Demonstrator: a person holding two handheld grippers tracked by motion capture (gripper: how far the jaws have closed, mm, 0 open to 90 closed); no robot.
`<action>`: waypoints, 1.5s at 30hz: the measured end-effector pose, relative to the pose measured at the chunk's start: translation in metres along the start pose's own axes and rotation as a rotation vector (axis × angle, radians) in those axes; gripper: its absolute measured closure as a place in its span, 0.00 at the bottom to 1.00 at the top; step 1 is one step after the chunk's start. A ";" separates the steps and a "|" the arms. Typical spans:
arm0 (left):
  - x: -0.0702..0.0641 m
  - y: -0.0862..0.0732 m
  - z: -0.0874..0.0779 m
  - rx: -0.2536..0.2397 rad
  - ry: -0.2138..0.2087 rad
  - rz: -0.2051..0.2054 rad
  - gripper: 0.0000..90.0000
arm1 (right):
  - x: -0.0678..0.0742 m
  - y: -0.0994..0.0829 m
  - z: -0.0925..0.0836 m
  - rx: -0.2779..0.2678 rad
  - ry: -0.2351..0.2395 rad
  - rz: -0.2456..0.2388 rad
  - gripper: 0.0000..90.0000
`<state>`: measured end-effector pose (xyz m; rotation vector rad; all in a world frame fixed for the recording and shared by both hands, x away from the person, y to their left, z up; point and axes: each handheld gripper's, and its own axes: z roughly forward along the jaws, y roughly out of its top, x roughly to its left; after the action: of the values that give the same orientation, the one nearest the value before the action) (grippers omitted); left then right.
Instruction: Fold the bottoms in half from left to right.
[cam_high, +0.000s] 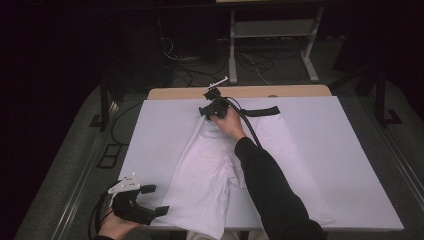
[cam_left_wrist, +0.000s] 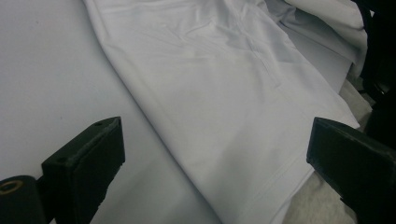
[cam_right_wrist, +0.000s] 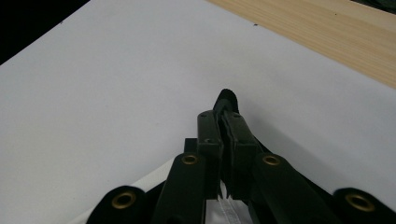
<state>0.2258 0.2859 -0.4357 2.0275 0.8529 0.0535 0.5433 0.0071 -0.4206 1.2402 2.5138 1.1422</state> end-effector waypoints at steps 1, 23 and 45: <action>0.000 -0.001 0.000 0.006 -0.006 0.001 0.06 | 0.000 0.000 0.000 0.000 -0.001 0.000 0.94; -0.003 -0.015 -0.007 0.098 -0.088 0.049 0.26 | -0.002 0.000 -0.004 -0.012 0.001 0.005 0.94; -0.003 -0.023 -0.003 0.109 -0.112 0.081 0.70 | -0.004 0.000 -0.007 -0.028 0.005 0.012 0.94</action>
<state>0.2094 0.2945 -0.4506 2.1448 0.7171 -0.0626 0.5433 0.0000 -0.4159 1.2484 2.4884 1.1799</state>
